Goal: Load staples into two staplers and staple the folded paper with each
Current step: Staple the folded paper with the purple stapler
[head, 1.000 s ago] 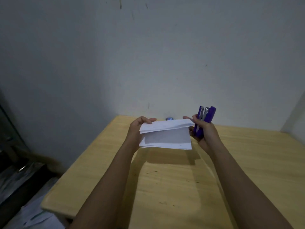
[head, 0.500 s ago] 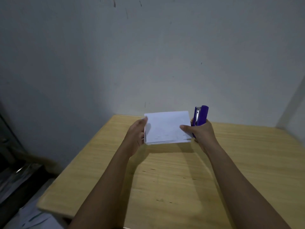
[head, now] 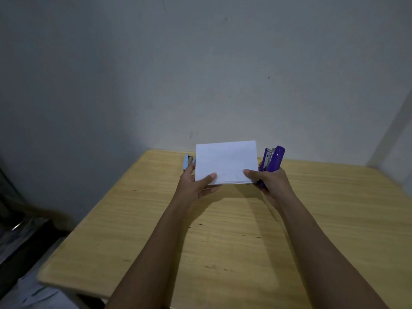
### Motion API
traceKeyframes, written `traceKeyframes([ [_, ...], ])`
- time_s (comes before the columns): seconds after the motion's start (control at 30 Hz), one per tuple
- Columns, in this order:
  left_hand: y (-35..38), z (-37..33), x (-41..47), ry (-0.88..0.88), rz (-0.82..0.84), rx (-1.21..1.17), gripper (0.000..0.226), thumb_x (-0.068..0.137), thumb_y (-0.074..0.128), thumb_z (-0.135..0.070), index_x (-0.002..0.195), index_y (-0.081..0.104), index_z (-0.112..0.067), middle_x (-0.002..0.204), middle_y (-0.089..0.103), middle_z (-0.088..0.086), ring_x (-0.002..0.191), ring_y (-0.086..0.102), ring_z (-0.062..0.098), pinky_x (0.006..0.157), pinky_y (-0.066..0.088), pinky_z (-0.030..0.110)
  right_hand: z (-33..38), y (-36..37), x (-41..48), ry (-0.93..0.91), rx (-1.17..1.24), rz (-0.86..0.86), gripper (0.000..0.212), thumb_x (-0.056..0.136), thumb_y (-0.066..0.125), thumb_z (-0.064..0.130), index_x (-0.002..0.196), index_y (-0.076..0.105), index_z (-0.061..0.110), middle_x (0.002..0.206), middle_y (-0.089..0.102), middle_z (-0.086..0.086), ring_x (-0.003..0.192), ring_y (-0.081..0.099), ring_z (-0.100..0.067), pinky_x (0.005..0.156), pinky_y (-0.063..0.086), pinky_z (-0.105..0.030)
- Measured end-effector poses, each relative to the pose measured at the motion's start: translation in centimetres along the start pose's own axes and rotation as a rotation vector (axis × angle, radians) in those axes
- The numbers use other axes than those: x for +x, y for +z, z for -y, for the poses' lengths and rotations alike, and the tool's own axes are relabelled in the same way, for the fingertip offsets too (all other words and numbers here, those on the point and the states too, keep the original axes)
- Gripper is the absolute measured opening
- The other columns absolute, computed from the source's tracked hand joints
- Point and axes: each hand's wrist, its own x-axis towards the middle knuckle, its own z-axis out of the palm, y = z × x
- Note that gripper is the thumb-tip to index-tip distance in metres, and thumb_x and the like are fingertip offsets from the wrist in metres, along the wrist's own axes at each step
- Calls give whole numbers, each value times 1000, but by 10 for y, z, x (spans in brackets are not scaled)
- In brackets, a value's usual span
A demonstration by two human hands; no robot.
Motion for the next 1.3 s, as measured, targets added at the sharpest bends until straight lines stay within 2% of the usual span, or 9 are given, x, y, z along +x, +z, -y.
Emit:
traceKeyframes([
  [0.13,2,7,1,45,-30,0,52,82,66,-1,129,47,-9,112,64,5,92,69,17,70,59,29,-5,-1,-4,12,76,26,25,71,77,5,85,57,9,83,64,-9,77,63,-21,70,54,-31],
  [0.27,2,11,-1,60,-16,-7,48,84,63,1,128,47,-10,116,64,8,96,68,20,70,60,29,-10,-4,-3,-12,26,-45,29,71,77,6,88,54,11,82,58,-6,75,58,-17,68,51,-28],
  [0.37,1,12,-1,104,-69,7,45,85,61,2,127,47,-7,118,60,11,97,66,21,68,60,29,-15,-1,-8,-54,45,-87,29,77,74,27,94,57,10,85,65,-8,76,64,-20,68,53,-31],
  [0.47,0,8,2,150,-159,-29,33,86,59,4,115,50,-9,111,60,11,95,64,25,66,60,28,-17,5,-12,-66,65,-138,35,85,57,48,95,53,14,74,61,-5,54,55,-14,48,46,-27],
  [0.57,-3,3,5,186,-247,-125,31,85,60,5,112,49,-5,107,59,13,90,63,25,63,60,27,-16,10,-12,-1,68,-71,43,92,40,51,98,50,10,68,53,-6,37,45,-9,35,37,-20],
  [0.77,-2,0,6,238,-301,-160,33,83,63,5,110,49,-4,100,62,10,90,64,26,61,59,26,-15,20,-15,112,88,111,34,95,42,37,90,59,7,75,66,-8,47,60,-15,46,48,-25],
  [0.87,0,-1,4,246,-298,-159,32,83,63,6,109,49,-6,99,62,8,89,65,24,62,60,27,-17,22,-17,118,96,156,31,94,44,35,88,61,10,67,71,-3,51,63,-16,53,49,-29],
  [1.03,4,-1,3,270,-290,-86,33,83,64,4,107,50,-13,99,61,2,89,65,19,63,60,27,-21,25,-20,101,45,226,36,93,45,35,103,58,3,69,69,-3,53,60,-17,55,46,-32],
  [1.3,5,-3,2,305,-289,-56,34,82,64,5,112,50,-5,101,62,6,87,66,18,62,60,28,-22,27,-18,68,67,191,48,86,50,54,100,56,9,65,64,-1,48,55,-14,48,45,-25],
])
